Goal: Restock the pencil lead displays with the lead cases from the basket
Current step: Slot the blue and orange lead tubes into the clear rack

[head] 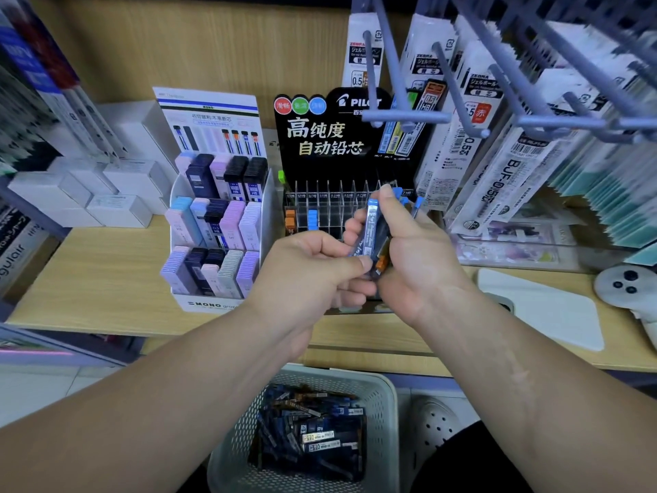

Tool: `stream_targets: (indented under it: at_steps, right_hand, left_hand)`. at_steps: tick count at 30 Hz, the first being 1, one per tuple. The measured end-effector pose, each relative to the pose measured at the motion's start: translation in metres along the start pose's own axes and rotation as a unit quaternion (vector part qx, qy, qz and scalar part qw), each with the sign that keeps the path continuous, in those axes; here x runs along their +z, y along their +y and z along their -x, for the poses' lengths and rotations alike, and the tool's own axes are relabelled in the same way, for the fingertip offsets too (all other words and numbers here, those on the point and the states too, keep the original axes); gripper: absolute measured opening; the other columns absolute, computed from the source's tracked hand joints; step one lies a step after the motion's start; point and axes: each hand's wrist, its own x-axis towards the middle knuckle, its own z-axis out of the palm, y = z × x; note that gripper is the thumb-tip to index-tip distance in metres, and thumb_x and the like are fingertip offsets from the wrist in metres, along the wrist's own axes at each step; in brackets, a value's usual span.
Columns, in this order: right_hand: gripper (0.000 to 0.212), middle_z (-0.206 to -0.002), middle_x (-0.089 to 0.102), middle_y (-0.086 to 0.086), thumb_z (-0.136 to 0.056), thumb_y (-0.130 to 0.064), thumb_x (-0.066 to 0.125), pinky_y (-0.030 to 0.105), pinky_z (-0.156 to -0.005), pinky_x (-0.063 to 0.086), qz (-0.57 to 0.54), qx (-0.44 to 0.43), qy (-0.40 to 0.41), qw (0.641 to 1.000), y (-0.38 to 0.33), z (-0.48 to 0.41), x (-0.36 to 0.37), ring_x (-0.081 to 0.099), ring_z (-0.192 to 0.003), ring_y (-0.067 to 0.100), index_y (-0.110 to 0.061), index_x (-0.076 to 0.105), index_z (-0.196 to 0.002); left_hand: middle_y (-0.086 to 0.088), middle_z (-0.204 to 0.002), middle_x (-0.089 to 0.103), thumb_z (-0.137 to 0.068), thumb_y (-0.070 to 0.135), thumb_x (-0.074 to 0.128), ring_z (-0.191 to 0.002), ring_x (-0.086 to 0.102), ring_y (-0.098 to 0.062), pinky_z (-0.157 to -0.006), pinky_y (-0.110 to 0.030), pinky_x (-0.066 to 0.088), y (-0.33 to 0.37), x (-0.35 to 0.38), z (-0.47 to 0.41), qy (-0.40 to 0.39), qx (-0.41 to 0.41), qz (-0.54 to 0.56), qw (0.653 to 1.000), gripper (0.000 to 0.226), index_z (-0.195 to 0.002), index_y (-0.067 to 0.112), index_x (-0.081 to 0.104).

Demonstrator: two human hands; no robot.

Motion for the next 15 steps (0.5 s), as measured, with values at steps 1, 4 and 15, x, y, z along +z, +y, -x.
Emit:
stream_targets:
  at_steps: [1,4,15]
  right_hand:
    - [0.023,-0.069,0.067,0.006,-0.099,-0.029,0.062,0.029,-0.059,0.059,0.007,-0.002,-0.006,1.000,-0.0002,0.0008,0.0004,0.066,-0.060,0.017,-0.007,0.061,-0.092]
    - [0.015,-0.081,0.065,0.008,-0.099,-0.026,0.063,0.026,-0.052,0.054,0.045,-0.007,-0.028,0.999,0.0006,0.0022,0.0012,0.065,-0.064,0.017,-0.012,0.061,-0.103]
    - [0.005,-0.080,0.072,0.011,-0.101,-0.007,0.059,0.035,-0.066,0.061,0.029,-0.022,0.001,0.999,0.0014,-0.0071,-0.0043,0.074,-0.073,0.024,-0.012,0.060,-0.102]
  left_hand:
    - [-0.013,-0.068,0.071,-0.084,-0.001,0.074,-0.061,0.072,-0.022,-0.050,-0.025,0.055,0.0004,0.0002,0.0001,0.002,-0.004,0.006,1.000,0.013,-0.082,0.005,0.062]
    - [-0.012,-0.066,0.070,-0.085,0.002,0.073,-0.059,0.071,-0.021,-0.049,-0.025,0.055,0.0005,0.0003,0.0002,0.007,-0.009,0.019,1.000,0.013,-0.079,0.006,0.062]
    - [-0.018,-0.078,0.074,-0.092,0.008,0.067,-0.069,0.073,-0.025,-0.057,-0.026,0.058,0.0045,-0.0031,0.0017,0.004,0.020,0.012,1.000,0.008,-0.091,0.000,0.067]
